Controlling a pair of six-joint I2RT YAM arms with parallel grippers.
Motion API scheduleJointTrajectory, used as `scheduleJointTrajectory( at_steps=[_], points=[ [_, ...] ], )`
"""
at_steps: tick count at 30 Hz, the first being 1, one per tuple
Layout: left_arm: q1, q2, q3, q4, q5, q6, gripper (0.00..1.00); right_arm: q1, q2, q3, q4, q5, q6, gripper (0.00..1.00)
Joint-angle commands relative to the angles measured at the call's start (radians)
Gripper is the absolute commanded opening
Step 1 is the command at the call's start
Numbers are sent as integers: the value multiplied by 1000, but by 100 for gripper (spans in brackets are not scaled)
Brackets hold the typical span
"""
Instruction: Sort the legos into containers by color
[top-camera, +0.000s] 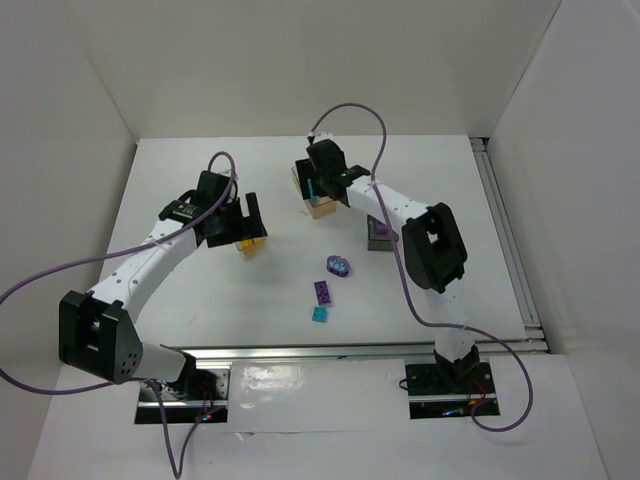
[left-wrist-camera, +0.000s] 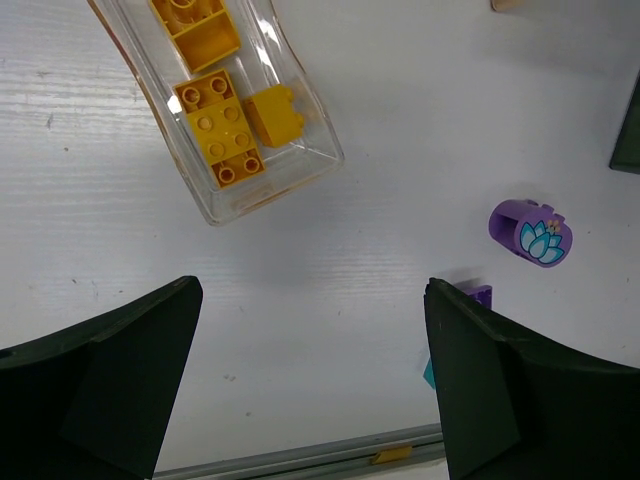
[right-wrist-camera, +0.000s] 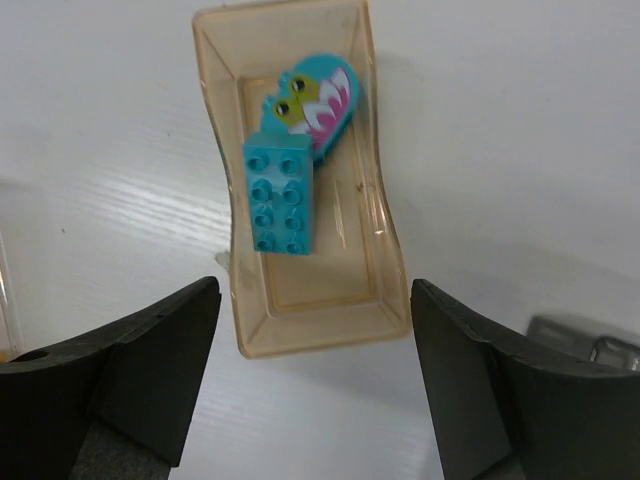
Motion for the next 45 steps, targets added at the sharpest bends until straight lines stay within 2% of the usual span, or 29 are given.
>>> scheduleJointTrajectory(
  at_steps=[1,4,6,9,14,17,23,27,33,40,45],
  points=[
    [4,-44,8,6,-19,18,100,12,-161,-109,83,62,39,83],
    [4,-67,8,6,-44,0,100,32,-299,-273,102,51,75,77],
    [4,-78,8,6,-44,0,100,72,-394,-397,102,22,98,77],
    [4,-97,17,6,-53,0,100,141,-506,-555,76,83,159,78],
    [4,-98,17,24,-42,-20,100,338,-649,-775,-13,143,488,86],
    [4,-98,8,25,-42,-20,100,469,-686,-858,-101,229,726,86],
    [4,-79,-1,34,-24,-29,100,621,-651,-847,-263,239,1011,86],
    [4,-79,-1,43,-24,-29,100,641,-586,-827,-306,248,1070,83],
    [-5,-70,-10,52,-14,-29,100,641,-536,-818,-259,248,1050,72],
    [-14,-61,-19,52,-14,-38,100,641,-451,-763,-196,282,971,69],
    [-14,-70,-29,61,-24,-39,100,641,-382,-691,-247,294,957,56]
  ],
)
